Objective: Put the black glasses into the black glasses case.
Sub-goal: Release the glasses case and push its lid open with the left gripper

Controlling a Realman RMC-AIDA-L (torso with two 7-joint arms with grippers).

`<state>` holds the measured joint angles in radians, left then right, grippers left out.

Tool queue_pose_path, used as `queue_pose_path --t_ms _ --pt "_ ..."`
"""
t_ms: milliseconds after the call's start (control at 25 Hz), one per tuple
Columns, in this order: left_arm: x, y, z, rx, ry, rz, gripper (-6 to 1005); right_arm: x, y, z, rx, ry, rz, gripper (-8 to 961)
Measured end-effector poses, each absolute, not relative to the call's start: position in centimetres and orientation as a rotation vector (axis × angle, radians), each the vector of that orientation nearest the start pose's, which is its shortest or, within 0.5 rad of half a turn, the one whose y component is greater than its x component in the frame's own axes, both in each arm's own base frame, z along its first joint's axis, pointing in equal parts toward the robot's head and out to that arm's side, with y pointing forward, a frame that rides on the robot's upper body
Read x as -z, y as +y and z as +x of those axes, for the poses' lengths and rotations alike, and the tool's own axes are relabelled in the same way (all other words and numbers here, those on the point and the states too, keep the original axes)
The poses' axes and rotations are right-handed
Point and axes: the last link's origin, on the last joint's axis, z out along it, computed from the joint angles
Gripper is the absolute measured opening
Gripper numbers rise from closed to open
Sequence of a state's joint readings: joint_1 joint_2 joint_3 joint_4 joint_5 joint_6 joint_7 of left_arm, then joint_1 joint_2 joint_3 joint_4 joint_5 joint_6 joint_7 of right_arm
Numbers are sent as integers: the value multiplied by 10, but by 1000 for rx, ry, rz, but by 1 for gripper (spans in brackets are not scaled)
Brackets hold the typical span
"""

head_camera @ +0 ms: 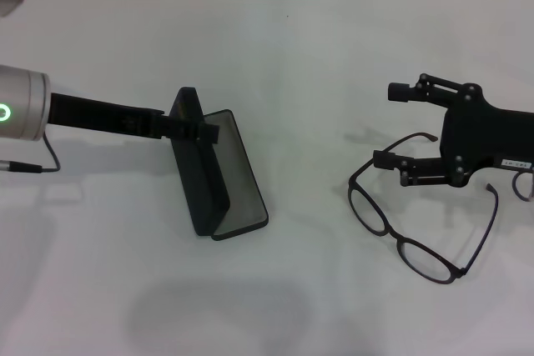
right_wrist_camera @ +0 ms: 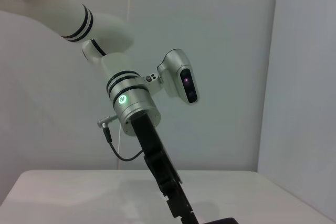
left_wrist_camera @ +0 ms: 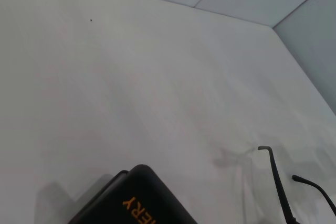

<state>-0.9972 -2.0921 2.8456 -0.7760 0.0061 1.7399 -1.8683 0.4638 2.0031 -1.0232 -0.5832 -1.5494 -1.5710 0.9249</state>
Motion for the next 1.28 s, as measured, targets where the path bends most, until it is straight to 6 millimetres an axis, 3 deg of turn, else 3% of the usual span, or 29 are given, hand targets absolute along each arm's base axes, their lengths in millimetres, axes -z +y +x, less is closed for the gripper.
queue_pose_path --t_ms 1280 --pt "-24 387 -255 74 -1545 -2416 863 -5 312 258 -844 21 -2656 890"
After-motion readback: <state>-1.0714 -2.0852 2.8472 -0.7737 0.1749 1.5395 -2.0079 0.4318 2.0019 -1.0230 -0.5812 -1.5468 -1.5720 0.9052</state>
